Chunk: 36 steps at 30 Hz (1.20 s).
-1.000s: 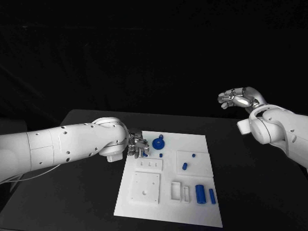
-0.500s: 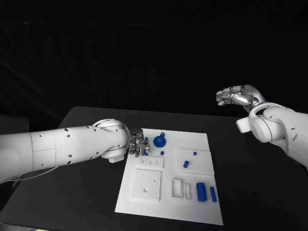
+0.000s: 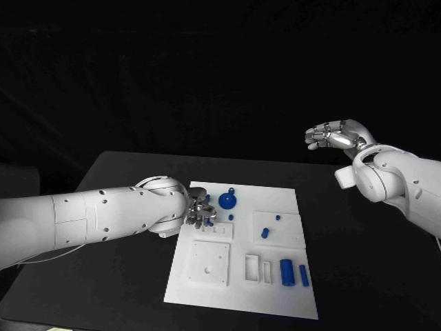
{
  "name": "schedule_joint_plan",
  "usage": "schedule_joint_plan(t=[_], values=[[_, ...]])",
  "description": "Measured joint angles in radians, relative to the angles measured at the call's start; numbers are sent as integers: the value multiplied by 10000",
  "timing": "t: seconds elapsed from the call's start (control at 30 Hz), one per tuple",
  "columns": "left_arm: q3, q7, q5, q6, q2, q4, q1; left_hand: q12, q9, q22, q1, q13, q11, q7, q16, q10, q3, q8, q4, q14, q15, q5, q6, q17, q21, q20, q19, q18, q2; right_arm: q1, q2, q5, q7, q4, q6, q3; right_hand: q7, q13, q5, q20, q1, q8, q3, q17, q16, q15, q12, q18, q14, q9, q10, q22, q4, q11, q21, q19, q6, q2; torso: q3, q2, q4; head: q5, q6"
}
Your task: Assemble the parts on the task board
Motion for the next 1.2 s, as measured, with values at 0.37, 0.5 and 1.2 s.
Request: schedule_joint_plan(t=[0.37,0.5,1.2], values=[[-1,82,-171,-135,137,-28,-88,39,43,-1,2,-1,2,-7,0,-2,36,-55,10,-2,3,-54,-3,0,54,0,0,0,0,-1,2,-18,-39,66,2,0,49,-64,0,0,0,0,-46,-33,-108,0,-102,0,0,-41,36,-54,46,36,-40,0,-49,0,5,1,4,-35,-28],[1,109,-238,-187,200,-65,-131,39,43,-2,2,-2,2,-9,0,-2,48,-75,-2,-3,4,-56,-4,-10,54,0,-1,0,0,-1,2,-23,-45,89,2,0,49,-74,0,0,0,0,-52,-33,-108,0,-102,-1,0,-42,36,-55,52,36,-78,-1,-49,0,6,-1,4,-36,-36],[1,220,-486,-320,299,-197,-387,39,112,5,3,-4,23,-64,38,-52,75,-159,26,-50,0,-135,11,-52,54,0,-1,-1,-1,-1,-5,-30,-87,120,23,0,84,-129,0,-1,-39,0,-106,-51,-147,0,-188,-1,0,-91,35,-87,106,36,-89,-1,-84,39,1,-4,8,-81,-82]])
